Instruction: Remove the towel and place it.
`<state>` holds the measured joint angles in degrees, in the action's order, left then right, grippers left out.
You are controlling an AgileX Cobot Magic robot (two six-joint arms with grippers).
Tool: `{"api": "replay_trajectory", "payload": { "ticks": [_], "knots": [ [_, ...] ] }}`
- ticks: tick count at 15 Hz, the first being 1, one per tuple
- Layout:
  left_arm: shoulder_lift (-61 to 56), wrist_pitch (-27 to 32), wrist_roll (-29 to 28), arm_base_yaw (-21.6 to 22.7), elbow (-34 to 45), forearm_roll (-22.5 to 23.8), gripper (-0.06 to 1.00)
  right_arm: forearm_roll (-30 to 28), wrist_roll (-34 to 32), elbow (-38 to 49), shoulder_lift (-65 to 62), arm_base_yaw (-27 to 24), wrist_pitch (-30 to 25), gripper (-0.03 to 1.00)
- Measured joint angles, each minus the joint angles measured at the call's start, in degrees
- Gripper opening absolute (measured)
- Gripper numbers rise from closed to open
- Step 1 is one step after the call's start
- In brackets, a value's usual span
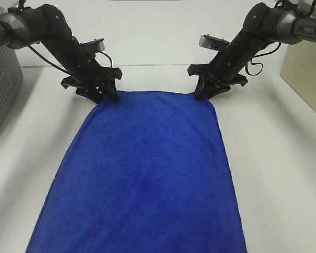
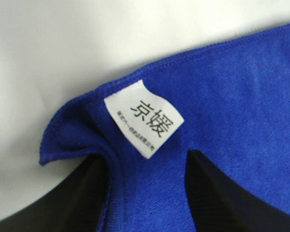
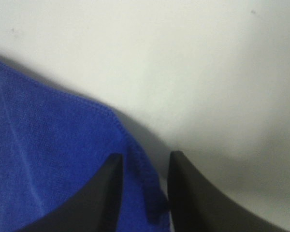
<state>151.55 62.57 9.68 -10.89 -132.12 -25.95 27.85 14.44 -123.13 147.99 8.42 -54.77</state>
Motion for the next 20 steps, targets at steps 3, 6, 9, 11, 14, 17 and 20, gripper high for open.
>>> {"api": "replay_trajectory", "payload": {
  "ticks": [3,6,9,11,14,17,20],
  "knots": [
    [0.17,-0.40,0.86,0.00,0.00,0.00,0.28,-1.72,0.00,0.00,0.17,0.00,2.01,0.17],
    [0.17,-1.60,2.06,0.00,0.00,0.00,0.02,-4.53,0.00,0.00,0.17,0.17,1.83,0.02],
    [0.17,-2.69,2.18,0.00,0.00,0.11,0.02,-5.56,0.11,0.00,0.11,0.29,2.01,0.02],
    [0.17,-3.04,2.35,0.00,0.00,0.17,0.02,-5.67,1.55,0.00,0.11,0.29,3.38,0.02],
    [0.17,-7.39,2.35,0.00,0.00,0.74,0.02,-5.67,5.27,0.00,0.29,0.29,9.00,0.02],
    [0.17,-13.29,2.41,0.00,0.00,0.74,0.02,-3.55,10.54,0.23,0.86,0.29,15.76,0.02],
    [0.17,-19.71,3.32,0.00,0.00,1.15,0.02,0.29,16.39,0.57,1.78,0.29,22.75,0.02]
  ]
}}
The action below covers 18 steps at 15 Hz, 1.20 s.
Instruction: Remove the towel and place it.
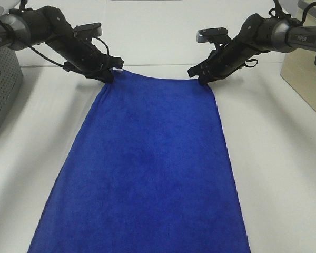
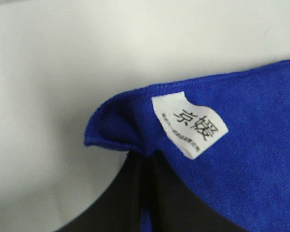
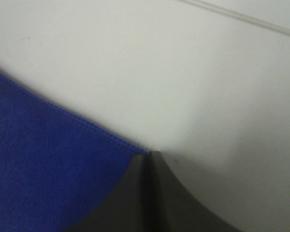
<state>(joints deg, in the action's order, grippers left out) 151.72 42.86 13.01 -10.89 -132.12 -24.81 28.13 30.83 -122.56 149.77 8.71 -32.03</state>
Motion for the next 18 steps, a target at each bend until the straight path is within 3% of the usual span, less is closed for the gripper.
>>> {"api": "replay_trajectory", "payload": {
  "ticks": [4,7,8,14,18],
  "knots": [
    [0.00,-8.77,1.89,0.00,0.00,0.23,0.02,10.26,9.74,0.00,0.17,0.00,8.08,0.02],
    [0.06,-14.27,4.07,0.00,0.00,0.40,0.02,20.17,22.40,0.00,0.17,0.00,11.75,0.02],
    [0.17,-17.42,4.24,0.00,0.00,0.40,0.02,26.30,29.85,0.00,0.17,0.00,13.35,0.02],
    [1.03,-20.45,4.24,0.00,0.00,2.01,0.02,44.06,50.88,0.00,0.23,0.00,14.21,0.02],
    [1.49,-22.46,4.30,0.00,0.00,2.12,0.02,51.39,59.07,0.00,0.46,0.00,14.27,0.02]
  ]
}}
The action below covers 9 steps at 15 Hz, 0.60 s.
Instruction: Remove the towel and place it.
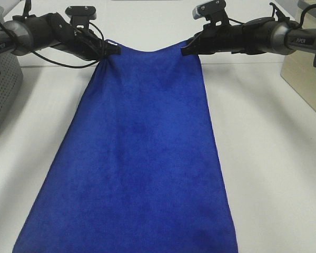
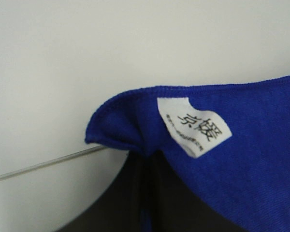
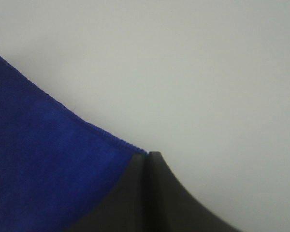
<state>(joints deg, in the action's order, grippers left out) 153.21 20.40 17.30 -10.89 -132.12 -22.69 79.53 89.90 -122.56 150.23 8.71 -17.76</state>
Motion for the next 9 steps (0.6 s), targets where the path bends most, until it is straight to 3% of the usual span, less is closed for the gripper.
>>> {"api": "replay_trajectory", "payload": {
  "ticks": [9],
  "knots": [
    [0.29,-2.23,0.97,0.00,0.00,0.00,0.03,2.29,2.23,0.17,2.41,0.00,0.06,0.02]
  ]
}}
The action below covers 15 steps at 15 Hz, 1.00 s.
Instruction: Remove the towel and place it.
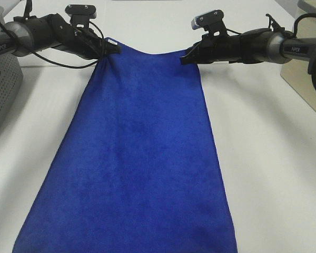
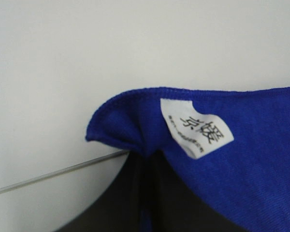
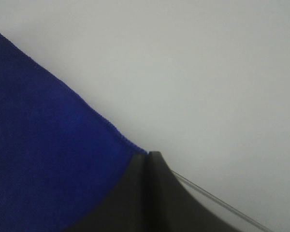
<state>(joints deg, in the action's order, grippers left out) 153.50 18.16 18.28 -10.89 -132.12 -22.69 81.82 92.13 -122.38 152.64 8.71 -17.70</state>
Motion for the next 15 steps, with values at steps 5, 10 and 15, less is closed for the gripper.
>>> {"api": "replay_trajectory", "payload": {
  "ticks": [5,10,15],
  "knots": [
    [2.46,-1.60,0.06,0.00,0.00,0.00,0.10,0.86,0.17,0.06,0.29,0.00,0.11,0.12],
    [3.38,-3.72,0.06,0.00,0.00,0.00,0.60,1.55,0.06,0.06,0.29,0.00,0.40,0.55],
    [1.20,0.11,0.06,0.00,-0.34,6.02,0.70,-8.14,-10.83,0.17,-3.44,0.00,-2.41,0.58]
  ]
}}
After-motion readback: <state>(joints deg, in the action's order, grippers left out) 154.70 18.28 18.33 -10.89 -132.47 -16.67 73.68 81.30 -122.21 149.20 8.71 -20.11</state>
